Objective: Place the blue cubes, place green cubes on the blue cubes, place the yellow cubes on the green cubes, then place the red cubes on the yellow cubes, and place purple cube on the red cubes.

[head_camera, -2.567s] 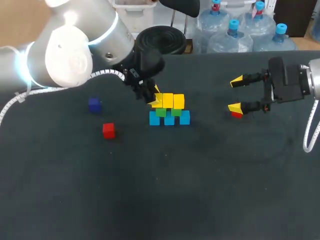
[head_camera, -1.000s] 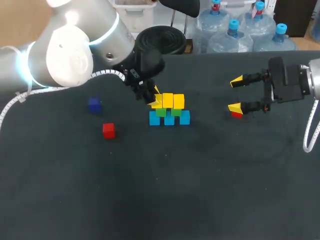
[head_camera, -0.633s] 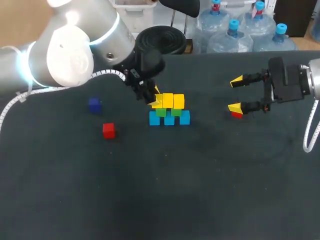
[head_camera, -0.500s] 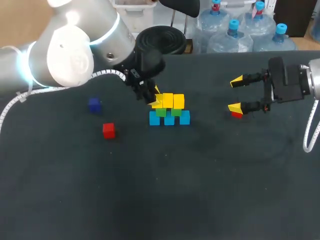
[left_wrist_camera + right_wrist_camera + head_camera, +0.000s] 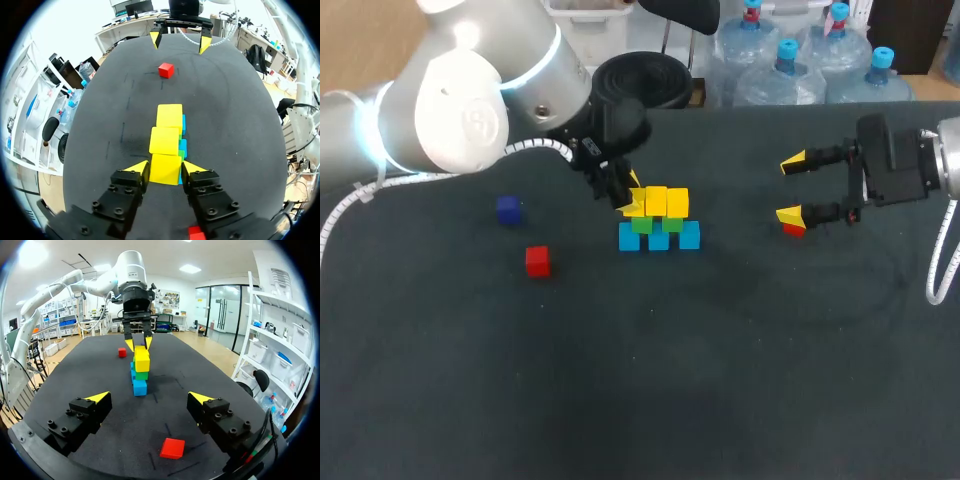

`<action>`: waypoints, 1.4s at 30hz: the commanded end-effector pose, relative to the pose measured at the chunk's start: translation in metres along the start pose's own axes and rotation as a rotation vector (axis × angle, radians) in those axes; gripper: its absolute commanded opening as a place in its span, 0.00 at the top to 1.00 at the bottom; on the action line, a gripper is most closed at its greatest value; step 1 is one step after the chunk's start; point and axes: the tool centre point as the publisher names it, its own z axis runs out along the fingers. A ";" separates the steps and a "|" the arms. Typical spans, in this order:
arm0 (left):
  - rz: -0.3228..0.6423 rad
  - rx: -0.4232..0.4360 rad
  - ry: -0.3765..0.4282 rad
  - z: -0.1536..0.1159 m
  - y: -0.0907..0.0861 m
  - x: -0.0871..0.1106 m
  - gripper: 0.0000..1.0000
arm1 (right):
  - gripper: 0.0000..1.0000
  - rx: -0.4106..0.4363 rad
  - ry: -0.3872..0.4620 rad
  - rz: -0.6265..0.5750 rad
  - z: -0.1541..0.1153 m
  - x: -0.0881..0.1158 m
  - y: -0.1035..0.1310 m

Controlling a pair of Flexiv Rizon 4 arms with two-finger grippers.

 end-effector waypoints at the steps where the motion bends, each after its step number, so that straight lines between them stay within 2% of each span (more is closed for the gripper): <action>1: -0.002 0.002 0.006 0.000 0.001 -0.001 0.57 | 0.00 0.001 -0.002 -0.001 0.001 0.000 0.000; 9: -0.002 0.003 0.006 0.000 0.001 0.000 0.55 | 0.00 0.001 -0.002 -0.001 0.001 0.000 0.000; 11: -0.003 0.003 0.007 0.000 0.001 0.000 0.51 | 0.00 0.001 -0.002 -0.001 0.001 0.000 0.000; 12: -0.004 0.003 0.007 -0.001 0.001 0.000 0.36 | 0.00 0.001 -0.002 -0.001 0.001 0.000 0.000; 13: -0.004 0.002 0.006 -0.002 0.002 0.000 0.26 | 0.00 0.001 -0.002 -0.001 0.001 0.000 0.000; 14: -0.004 0.002 0.006 -0.002 0.001 -0.001 0.25 | 0.00 0.001 -0.002 -0.001 0.001 0.000 0.000; 16: -0.001 0.000 0.006 -0.004 0.001 -0.002 0.15 | 0.00 0.001 -0.002 -0.001 0.001 0.000 0.000; 18: 0.003 -0.002 0.003 -0.006 0.001 -0.003 0.09 | 0.00 0.001 -0.002 -0.001 0.001 0.000 0.000; 26: 0.021 -0.034 -0.019 -0.025 -0.004 -0.005 0.15 | 0.00 0.001 -0.002 -0.001 0.001 0.000 0.000; 27: 0.023 -0.043 -0.021 -0.029 -0.005 -0.005 0.19 | 0.00 0.001 -0.002 -0.001 0.001 0.000 0.000; 29: 0.023 -0.055 -0.028 -0.036 -0.006 -0.004 0.33 | 0.00 0.001 -0.002 -0.001 0.001 0.000 0.000; 31: 0.021 -0.068 -0.027 -0.041 -0.006 0.000 0.56 | 0.00 0.001 -0.002 -0.001 0.001 0.000 0.000; 33: 0.013 -0.081 -0.022 -0.046 -0.007 0.004 0.62 | 0.00 0.001 -0.002 -0.001 0.001 0.000 0.000; 35: 0.007 -0.096 -0.028 -0.052 -0.008 0.008 0.78 | 0.00 0.001 -0.002 -0.001 0.001 0.000 0.000; 37: 0.004 -0.111 -0.033 -0.057 -0.010 0.014 1.00 | 0.00 0.001 -0.002 -0.001 0.001 0.000 0.000; 42: -0.016 -0.120 -0.040 -0.057 -0.012 0.026 1.00 | 0.00 0.001 -0.002 -0.001 0.001 0.000 0.000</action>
